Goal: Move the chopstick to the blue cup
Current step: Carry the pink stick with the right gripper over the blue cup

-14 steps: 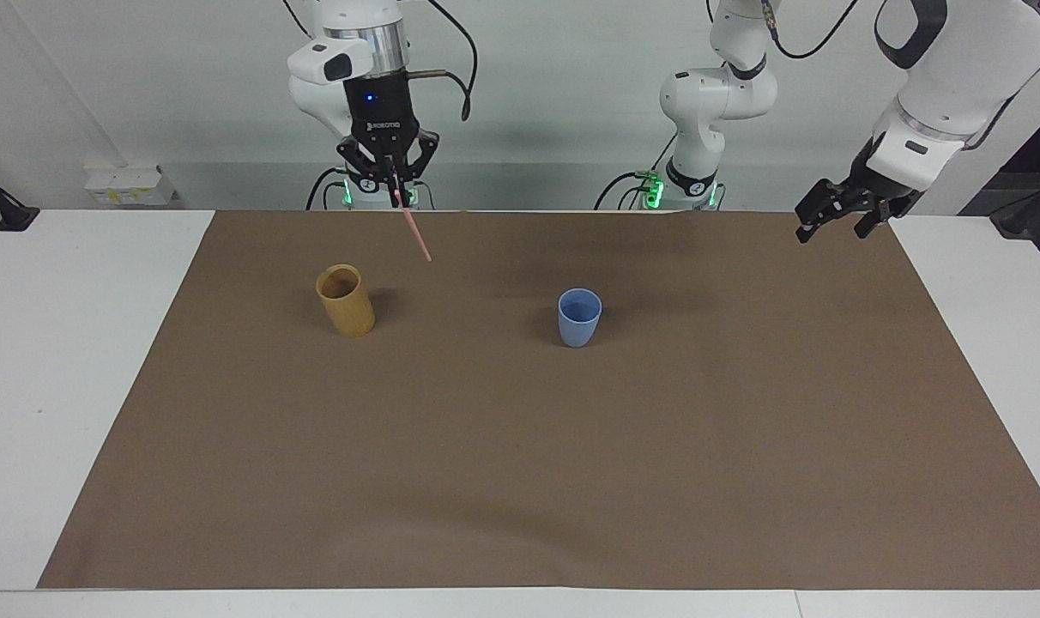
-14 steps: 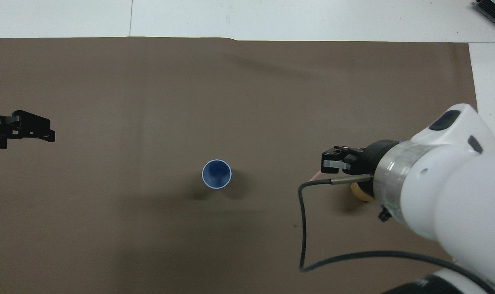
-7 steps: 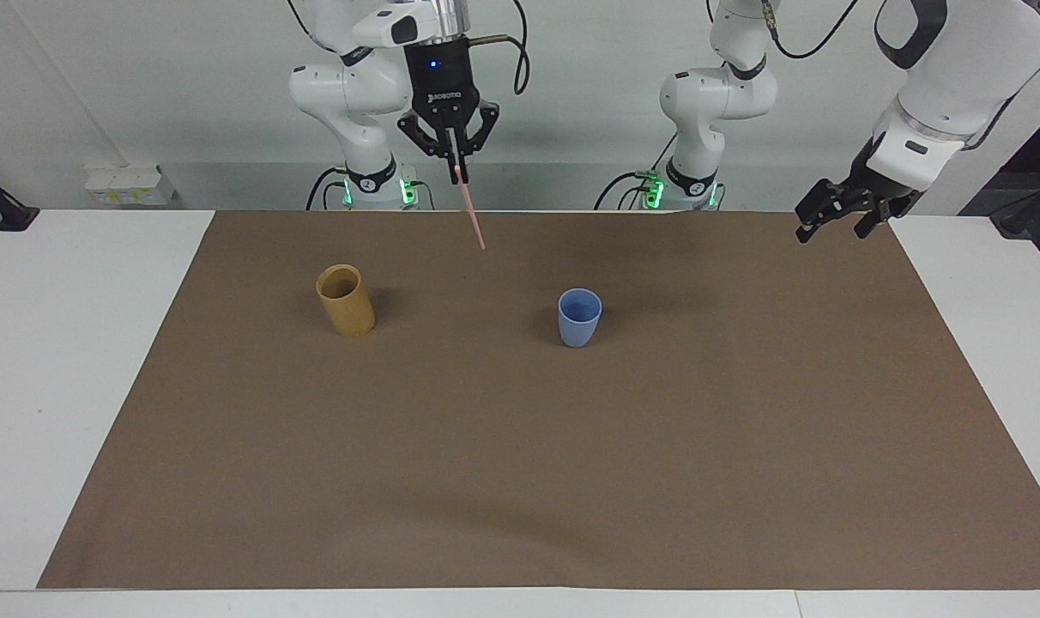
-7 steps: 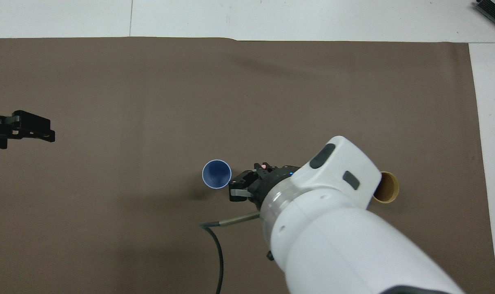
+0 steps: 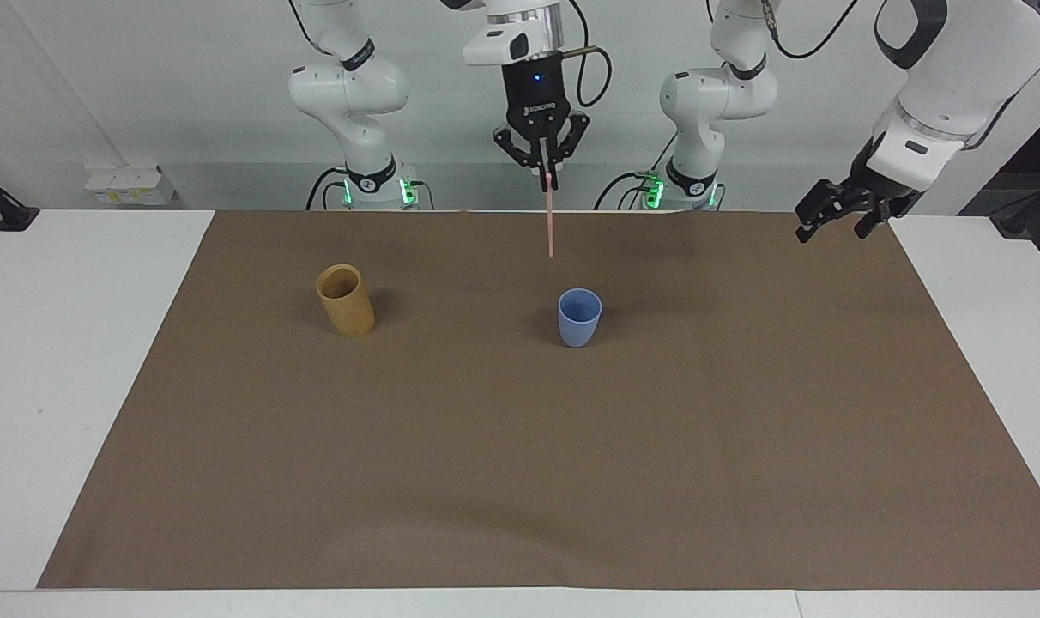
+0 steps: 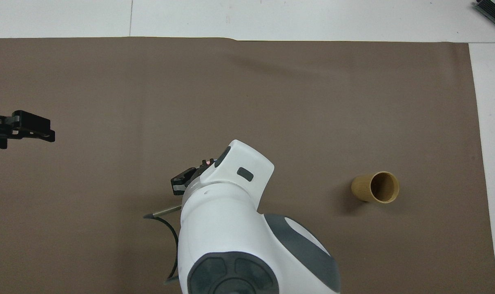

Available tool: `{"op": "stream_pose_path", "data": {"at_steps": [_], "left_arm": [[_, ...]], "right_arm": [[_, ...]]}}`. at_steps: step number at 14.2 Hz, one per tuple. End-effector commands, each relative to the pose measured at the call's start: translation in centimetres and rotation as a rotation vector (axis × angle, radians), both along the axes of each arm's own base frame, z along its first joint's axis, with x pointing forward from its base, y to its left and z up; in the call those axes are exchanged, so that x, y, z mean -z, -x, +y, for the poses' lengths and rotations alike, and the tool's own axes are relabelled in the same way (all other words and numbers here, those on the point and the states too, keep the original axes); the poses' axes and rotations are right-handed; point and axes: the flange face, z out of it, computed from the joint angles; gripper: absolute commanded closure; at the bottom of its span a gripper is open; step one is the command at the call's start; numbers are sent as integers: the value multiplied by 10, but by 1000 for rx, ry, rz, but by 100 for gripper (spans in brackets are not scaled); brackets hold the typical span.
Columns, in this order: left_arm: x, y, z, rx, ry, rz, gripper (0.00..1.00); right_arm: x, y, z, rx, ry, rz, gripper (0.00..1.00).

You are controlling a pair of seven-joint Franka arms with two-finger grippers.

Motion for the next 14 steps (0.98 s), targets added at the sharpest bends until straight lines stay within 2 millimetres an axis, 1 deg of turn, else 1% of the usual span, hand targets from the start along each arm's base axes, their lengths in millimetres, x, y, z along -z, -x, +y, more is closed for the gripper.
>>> {"op": "stream_pose_path", "data": {"at_steps": [1,7,9,11,12,13,14], "left_arm": [[-5,3,4,-2,-3,4,0],[-5,3,4,-2,-2,4,0],[-5,3,4,-3,-2,4,0],[-5,3,4,-3,-2,4,0],[-4,3,4,-3,-2,7,0],[-5,3,4,-3,-2,4,0],[-5,2,4,-3,-2,6,0]], "right_arm": [[-2,-6,3,6,-14,-20,100],[31,-9,-3,-4,29,3,100],[37,-10,-6,-16,43,7,100],[55,-9,-5,-31,40,11,100],[69,-7,-4,-40,31,11,100],[75,-7,-5,-44,31,12,100],[74,-8,-7,-42,34,12,100]]}}
